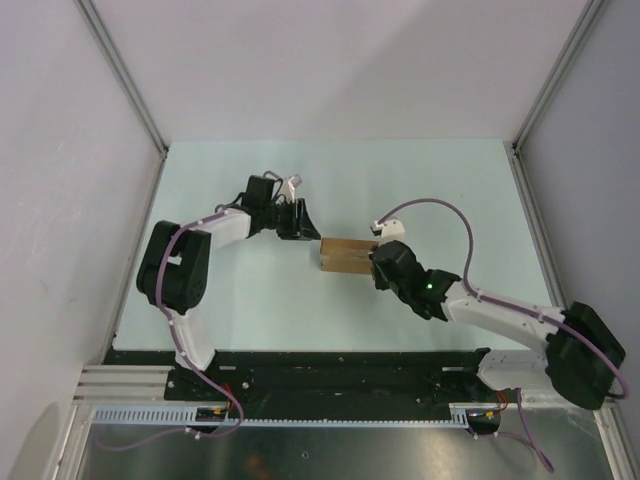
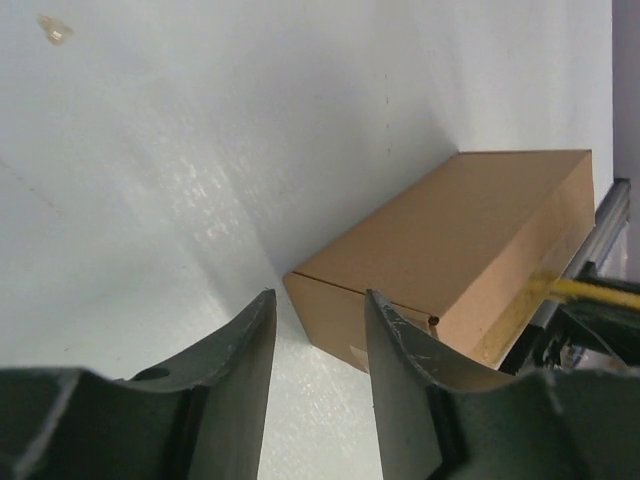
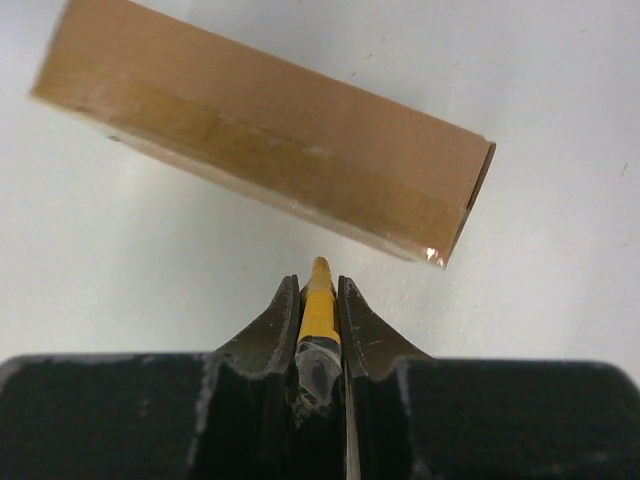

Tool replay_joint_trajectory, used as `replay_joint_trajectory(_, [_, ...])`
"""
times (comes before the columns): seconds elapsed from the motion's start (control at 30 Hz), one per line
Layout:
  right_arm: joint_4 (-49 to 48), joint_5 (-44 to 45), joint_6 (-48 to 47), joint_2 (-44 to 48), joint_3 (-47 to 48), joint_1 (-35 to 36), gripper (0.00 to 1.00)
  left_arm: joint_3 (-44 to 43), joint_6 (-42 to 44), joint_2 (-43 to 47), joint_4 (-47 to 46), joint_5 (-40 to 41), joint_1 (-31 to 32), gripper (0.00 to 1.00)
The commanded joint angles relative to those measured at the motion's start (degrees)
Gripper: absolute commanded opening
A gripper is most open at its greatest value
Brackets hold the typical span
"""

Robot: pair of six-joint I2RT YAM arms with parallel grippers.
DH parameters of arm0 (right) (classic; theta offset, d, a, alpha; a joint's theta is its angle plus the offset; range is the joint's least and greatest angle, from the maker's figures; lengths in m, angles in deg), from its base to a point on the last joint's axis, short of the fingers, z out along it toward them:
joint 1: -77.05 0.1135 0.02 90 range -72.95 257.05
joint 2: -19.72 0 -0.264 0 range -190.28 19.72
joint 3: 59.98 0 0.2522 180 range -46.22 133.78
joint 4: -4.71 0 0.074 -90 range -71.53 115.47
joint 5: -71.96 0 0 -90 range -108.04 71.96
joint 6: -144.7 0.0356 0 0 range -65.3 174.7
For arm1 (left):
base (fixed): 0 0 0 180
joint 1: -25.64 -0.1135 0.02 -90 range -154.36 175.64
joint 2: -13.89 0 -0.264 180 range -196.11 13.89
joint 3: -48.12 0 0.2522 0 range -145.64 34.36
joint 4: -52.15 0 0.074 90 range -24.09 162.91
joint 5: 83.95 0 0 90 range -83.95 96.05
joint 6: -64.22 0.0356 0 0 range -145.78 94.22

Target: Unpack the express box

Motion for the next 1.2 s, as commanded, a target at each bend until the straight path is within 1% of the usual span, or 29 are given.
replay_joint_trajectory(0.0, [3.01,-2.42,3.73,8.82,-0.59,1.83,0.00,-2.52,1.47,6.69,2.16,4.78,0.19,0.47])
replay_joint_trajectory(0.03, [4.50,-2.69,3.91,12.14,-0.67,2.10,0.00,-3.14,1.20,7.82,2.78,6.97,0.28,0.50])
replay_joint_trajectory(0.07, [5.21,-2.95,4.26,13.74,-0.67,2.27,0.00,-3.49,1.03,8.36,3.22,8.38,0.28,0.53])
replay_joint_trajectory(0.1, [6.00,-3.04,4.35,15.58,-0.67,2.54,0.00,-4.45,0.50,8.88,4.01,9.61,0.28,0.55])
replay_joint_trajectory(0.13, [7.14,-2.96,4.53,18.73,-0.59,2.54,0.00,-4.72,-0.02,9.93,4.19,12.84,0.28,0.57])
replay_joint_trajectory(0.17, [7.84,-2.61,4.61,20.59,-0.59,2.71,0.00,-4.99,-0.55,10.47,4.54,14.27,0.28,0.62])
replay_joint_trajectory(0.27, [10.22,-1.56,5.49,25.96,-0.24,1.58,0.00,-6.04,-2.57,12.66,4.90,19.37,0.54,0.68])
replay_joint_trajectory(0.37, [12.07,-1.90,6.37,29.21,0.46,-1.06,0.00,-7.27,-4.15,14.95,5.25,23.24,1.51,0.70])
replay_joint_trajectory(0.5, [13.91,-3.13,7.78,30.01,1.43,-5.63,0.00,-9.38,-6.44,18.46,5.51,25.62,4.49,0.71])
replay_joint_trajectory(0.53, [14.09,-4.78,8.21,30.01,1.78,-7.64,0.00,-9.82,-6.71,18.82,5.51,25.80,5.20,0.71])
replay_joint_trajectory(0.63, [14.71,-6.55,8.92,31.06,2.40,-9.76,0.00,-11.84,-6.97,18.56,5.60,26.41,8.97,0.72])
replay_joint_trajectory(0.73, [15.15,-4.20,8.05,31.60,2.31,-10.64,0.00,-13.86,-5.83,16.81,5.51,28.25,13.10,0.73])
replay_joint_trajectory(0.77, [15.06,-3.49,8.04,31.60,2.23,-10.65,0.00,-14.39,-6.18,16.19,5.60,28.35,13.81,0.74])
replay_joint_trajectory(0.87, [16.90,0.81,10.93,31.60,2.23,-10.73,0.00,-16.94,-8.37,13.11,5.51,24.75,15.75,0.73])
replay_joint_trajectory(1.0, [16.74,5.65,12.61,31.16,2.23,-10.73,0.00,-19.31,-6.72,10.48,5.51,23.52,18.56,0.71])
replay_joint_trajectory(1.03, [16.38,7.40,13.31,31.33,2.40,-10.73,0.00,-19.84,-6.45,9.34,5.60,20.81,18.82,0.70])
replay_joint_trajectory(1.13, [15.24,8.73,16.04,31.33,2.49,-10.82,0.00,-21.25,-5.13,7.31,5.51,14.57,19.35,0.69])
replay_joint_trajectory(1.17, [14.63,8.91,16.13,29.85,2.40,-10.73,0.00,-21.34,-4.86,6.70,5.51,13.42,19.44,0.68])
